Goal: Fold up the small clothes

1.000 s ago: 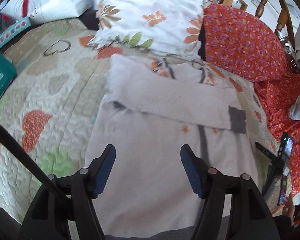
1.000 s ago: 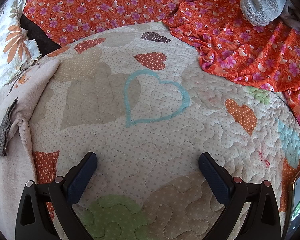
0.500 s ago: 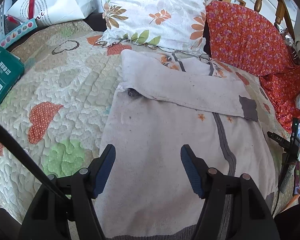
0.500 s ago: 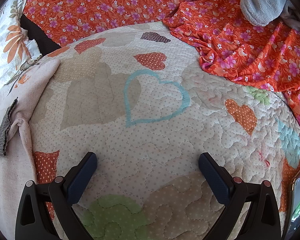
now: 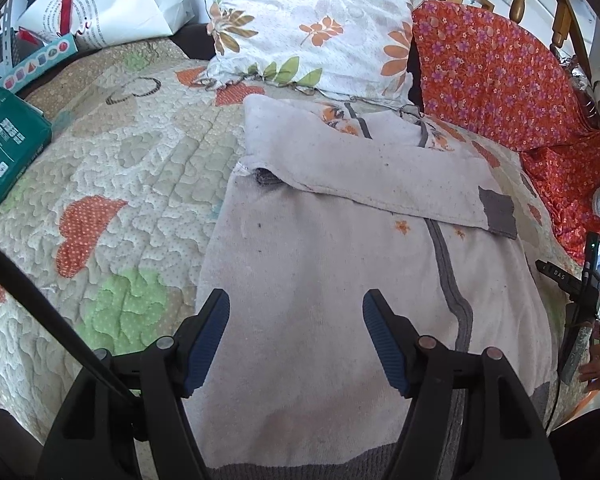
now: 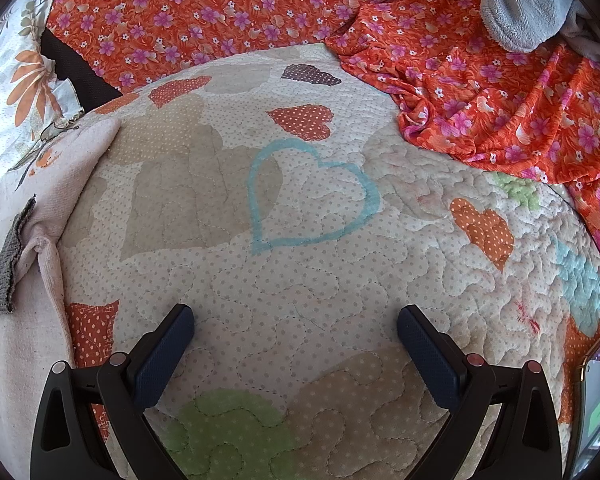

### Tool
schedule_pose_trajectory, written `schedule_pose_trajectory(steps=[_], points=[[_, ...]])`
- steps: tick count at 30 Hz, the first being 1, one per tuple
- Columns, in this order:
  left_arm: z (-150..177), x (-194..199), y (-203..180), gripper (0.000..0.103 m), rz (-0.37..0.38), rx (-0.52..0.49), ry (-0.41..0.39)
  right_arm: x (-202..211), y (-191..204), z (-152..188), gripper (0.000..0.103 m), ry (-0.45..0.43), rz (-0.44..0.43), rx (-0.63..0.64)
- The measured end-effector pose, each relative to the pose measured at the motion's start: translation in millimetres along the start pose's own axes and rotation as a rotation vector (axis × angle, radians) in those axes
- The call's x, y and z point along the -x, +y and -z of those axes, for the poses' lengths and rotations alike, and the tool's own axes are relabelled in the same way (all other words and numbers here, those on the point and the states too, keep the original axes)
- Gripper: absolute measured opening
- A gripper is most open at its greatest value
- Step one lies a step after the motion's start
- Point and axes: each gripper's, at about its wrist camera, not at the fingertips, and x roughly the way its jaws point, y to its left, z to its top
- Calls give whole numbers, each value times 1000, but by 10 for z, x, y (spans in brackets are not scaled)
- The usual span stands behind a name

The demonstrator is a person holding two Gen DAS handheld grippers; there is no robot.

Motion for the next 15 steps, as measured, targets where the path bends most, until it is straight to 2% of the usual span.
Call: schedule_pose_trajectory(steps=[4,9,15], points=[[7,35,22,73,-19,-1,-28,-3,-2,-14,103,1,0,1],[7,-45,15,73,-12,25,-9,-2,0,-22,103,-1,2,1],[33,-78,-54,73,-34,-2,-4,-11,1,-21,103,-2,8,7]])
